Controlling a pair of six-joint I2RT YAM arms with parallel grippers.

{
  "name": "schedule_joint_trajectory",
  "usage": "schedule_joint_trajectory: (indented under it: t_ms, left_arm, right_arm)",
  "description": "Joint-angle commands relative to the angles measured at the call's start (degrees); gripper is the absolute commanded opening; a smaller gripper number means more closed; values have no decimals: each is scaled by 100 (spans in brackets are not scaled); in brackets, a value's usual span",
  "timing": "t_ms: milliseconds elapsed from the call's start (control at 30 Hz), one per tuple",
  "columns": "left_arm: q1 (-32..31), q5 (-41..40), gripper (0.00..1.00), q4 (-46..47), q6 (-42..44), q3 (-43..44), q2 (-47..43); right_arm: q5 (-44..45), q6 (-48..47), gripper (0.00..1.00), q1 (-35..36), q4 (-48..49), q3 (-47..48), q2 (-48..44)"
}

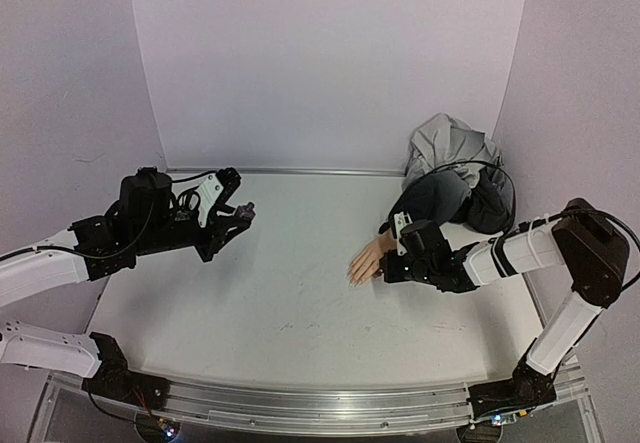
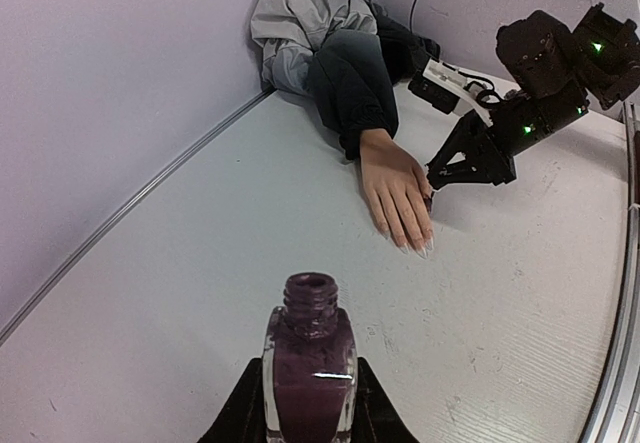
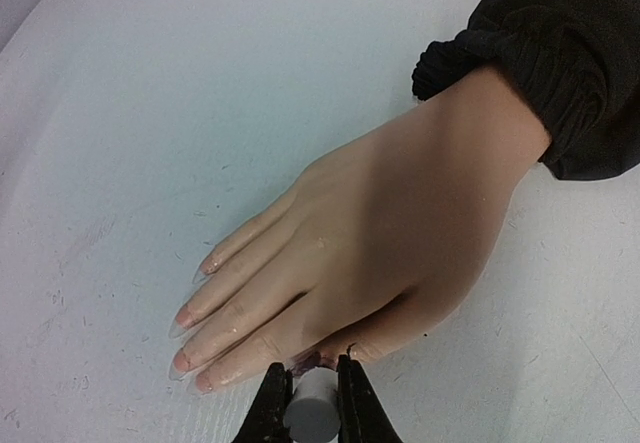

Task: Paint the nails

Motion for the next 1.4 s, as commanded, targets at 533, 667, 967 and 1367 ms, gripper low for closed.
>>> schedule_joint_trajectory:
  t_ms: [533, 667, 967, 1367]
  left_arm:
    - [34, 47, 0, 243, -67, 359, -135]
    - [32, 49, 0, 243, -68, 357, -150]
    - [30, 47, 0, 243, -67, 360, -155]
    - [31, 78, 0, 243, -80, 361, -168]
  right_arm:
    - [-13, -142, 0, 25, 219, 185, 56]
    - [-43, -153, 0, 23, 238, 165, 26]
    - [9, -157, 0, 25, 246, 126, -138]
    - [201, 59, 0, 23, -95, -18, -592]
